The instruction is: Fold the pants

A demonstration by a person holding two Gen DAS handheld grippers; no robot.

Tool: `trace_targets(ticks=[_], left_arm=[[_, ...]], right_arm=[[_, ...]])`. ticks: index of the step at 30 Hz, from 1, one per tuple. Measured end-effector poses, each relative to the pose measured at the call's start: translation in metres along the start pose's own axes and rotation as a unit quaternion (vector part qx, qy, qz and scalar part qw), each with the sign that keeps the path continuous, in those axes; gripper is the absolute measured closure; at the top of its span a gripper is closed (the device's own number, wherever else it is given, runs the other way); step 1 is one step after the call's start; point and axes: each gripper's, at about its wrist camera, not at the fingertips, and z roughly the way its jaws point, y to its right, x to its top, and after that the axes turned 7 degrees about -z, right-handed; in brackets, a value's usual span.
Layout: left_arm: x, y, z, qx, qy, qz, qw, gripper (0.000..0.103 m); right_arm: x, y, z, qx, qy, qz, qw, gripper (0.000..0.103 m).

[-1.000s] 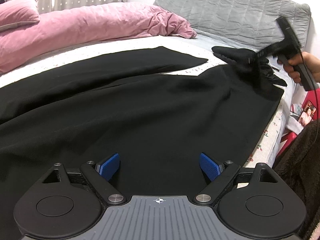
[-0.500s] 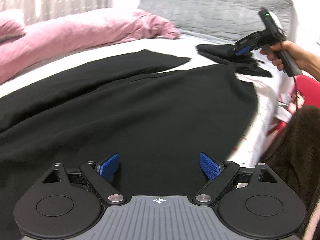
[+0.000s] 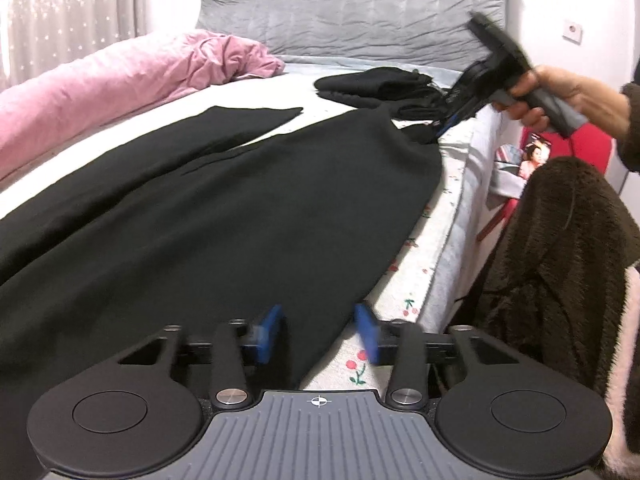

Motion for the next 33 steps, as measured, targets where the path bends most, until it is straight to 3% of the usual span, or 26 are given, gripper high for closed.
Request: trace_targets(ticks=[1, 2, 5, 7, 9, 13, 15, 16, 17, 19, 21, 23, 27, 33], left_arm=[[0.001, 0.0, -0.001, 0.006, 0.002, 0.0, 1.0, 0.093], [0.003, 0.002, -0.002, 0.015, 0.005, 0.0, 0.9999, 0.097], [0.005, 0.003, -0.012, 0.0, 0.017, -0.01, 0.9998, 0.097], [0.006, 0.003, -0.012, -0.022, -0.001, -0.011, 0.9997, 0.097], [0.004, 0.006, -0.005, -0.027, -0.032, 0.005, 0.9991, 0.095], [0.008, 0.007, -0.013, -0.033, -0.025, 0.007, 0.9991, 0.079], [0.011, 0.004, -0.022, -0.044, -0.005, -0.002, 0.999, 0.06], [0.012, 0.002, -0.025, -0.042, 0.006, -0.006, 0.9991, 0.042], [0.014, -0.001, -0.028, -0.038, 0.016, -0.012, 0.9991, 0.034], [0.02, -0.012, -0.034, -0.025, 0.028, -0.03, 0.9988, 0.034], [0.03, -0.024, -0.036, -0.008, 0.033, -0.051, 0.9981, 0.032], [0.04, -0.036, -0.037, 0.016, 0.038, -0.068, 0.9968, 0.024], [0.069, -0.063, -0.038, 0.065, 0.039, -0.08, 0.994, 0.018], [0.106, -0.129, -0.023, 0.161, -0.002, -0.066, 0.9848, 0.017]], right_arm=[[-0.001, 0.0, -0.007, -0.005, 0.002, -0.006, 1.0, 0.091], [-0.004, 0.001, -0.013, -0.013, -0.002, -0.009, 1.0, 0.091], [-0.014, 0.007, -0.019, -0.03, -0.036, -0.009, 0.999, 0.091], [-0.022, 0.01, -0.013, -0.032, -0.073, -0.014, 0.997, 0.09], [-0.026, 0.01, -0.009, -0.038, -0.089, -0.02, 0.995, 0.078], [-0.013, 0.016, -0.019, -0.041, -0.041, -0.007, 0.998, 0.062], [-0.002, 0.016, -0.02, -0.037, -0.022, -0.001, 0.999, 0.059], [0.005, 0.015, -0.018, -0.036, -0.016, 0.0, 0.999, 0.058], [0.011, 0.013, -0.016, -0.034, -0.008, 0.002, 0.999, 0.056], [0.026, 0.007, -0.01, -0.025, 0.008, 0.001, 1.0, 0.053], [0.042, -0.001, -0.003, -0.015, 0.023, -0.005, 1.0, 0.037], [0.058, -0.008, 0.007, -0.013, 0.038, -0.014, 0.999, 0.03], [0.088, -0.017, 0.029, -0.008, 0.052, -0.026, 0.998, 0.026], [0.131, -0.016, 0.071, 0.018, 0.063, -0.034, 0.997, 0.02]])
